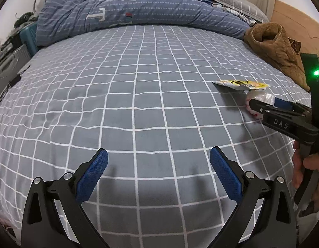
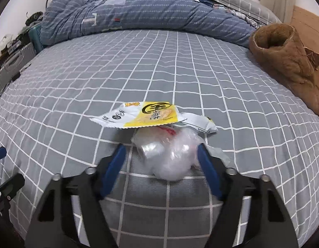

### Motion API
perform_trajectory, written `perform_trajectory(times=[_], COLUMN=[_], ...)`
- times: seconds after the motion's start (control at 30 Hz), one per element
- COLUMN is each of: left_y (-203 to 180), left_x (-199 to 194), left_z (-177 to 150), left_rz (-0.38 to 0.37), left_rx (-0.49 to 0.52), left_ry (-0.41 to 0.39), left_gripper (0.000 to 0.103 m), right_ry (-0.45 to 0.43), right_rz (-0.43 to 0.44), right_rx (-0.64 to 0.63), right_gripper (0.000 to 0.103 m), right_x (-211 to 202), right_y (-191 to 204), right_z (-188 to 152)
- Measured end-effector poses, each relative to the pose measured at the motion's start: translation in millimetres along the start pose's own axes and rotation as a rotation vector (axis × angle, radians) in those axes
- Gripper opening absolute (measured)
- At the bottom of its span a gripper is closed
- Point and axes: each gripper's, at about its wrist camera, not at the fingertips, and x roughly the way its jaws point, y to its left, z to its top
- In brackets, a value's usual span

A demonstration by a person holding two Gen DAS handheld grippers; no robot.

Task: Collect trash
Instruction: 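Grasp the clear plastic bag with the right gripper while the left grasps the yellow snack wrapper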

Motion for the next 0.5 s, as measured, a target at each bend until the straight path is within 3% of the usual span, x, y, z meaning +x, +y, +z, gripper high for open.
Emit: perform_trajectory(times=[0.03, 0.1, 0.37, 0.5], left_y=[-2, -7, -35, -63], left_x=[1, 1, 0, 7], left_z=[0, 2, 17, 36], left_rz=[-0.003, -0.006, -0.051, -0.086], left_rx=[0.0, 0.003, 0.004, 0.01], left_ry=[0.001, -0.001, -0.02, -0.031], left_gripper=[0.097, 0.097, 0.097, 0.097], right_ry=[0.0, 0.006, -0.001, -0.041], right_rz=[-0.014, -0.005, 0.035, -0.012], right_rx=[0.0, 0.016, 0.103, 0.088], right_gripper=[0.037, 0.034, 0.033, 0.033], right_x=[0, -2, -75, -101], right_y=[0, -5, -33, -47], right_z=[0, 0, -35, -47])
